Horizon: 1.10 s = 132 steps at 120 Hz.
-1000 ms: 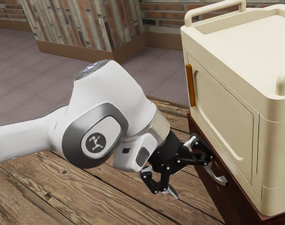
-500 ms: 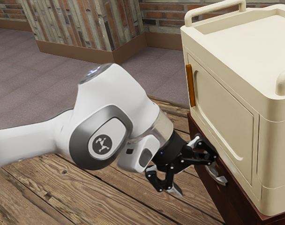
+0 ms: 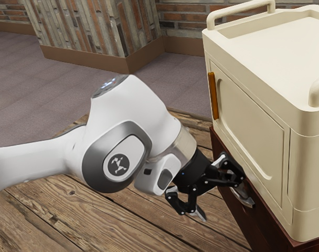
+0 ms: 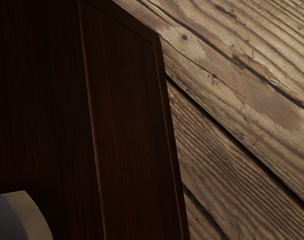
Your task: Pull the drawer handle with one arm to open the drawer
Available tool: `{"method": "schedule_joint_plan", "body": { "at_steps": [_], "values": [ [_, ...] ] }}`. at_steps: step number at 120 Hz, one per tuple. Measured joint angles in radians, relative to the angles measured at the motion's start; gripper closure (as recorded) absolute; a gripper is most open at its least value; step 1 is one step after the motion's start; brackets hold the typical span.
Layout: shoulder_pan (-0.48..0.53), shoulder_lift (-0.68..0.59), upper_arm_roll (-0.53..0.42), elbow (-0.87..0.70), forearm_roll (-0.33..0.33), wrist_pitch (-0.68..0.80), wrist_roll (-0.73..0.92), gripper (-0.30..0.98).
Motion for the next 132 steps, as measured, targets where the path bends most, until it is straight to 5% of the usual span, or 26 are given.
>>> {"method": "schedule_joint_plan", "body": {
  "at_steps": [43, 58, 78, 132],
  "values": [
    [0.000, -0.001, 0.002, 0.000, -0.002, 0.008, 0.017, 0.09],
    [0.006, -0.001, 0.002, 0.000, -0.002, 0.007, 0.017, 0.29],
    [0.006, -0.006, 0.003, 0.000, 0.000, 0.000, 0.015, 0.39],
    [0.007, -0.062, 0.042, -0.056, 0.008, -0.029, 0.012, 0.46]
  ]
}}
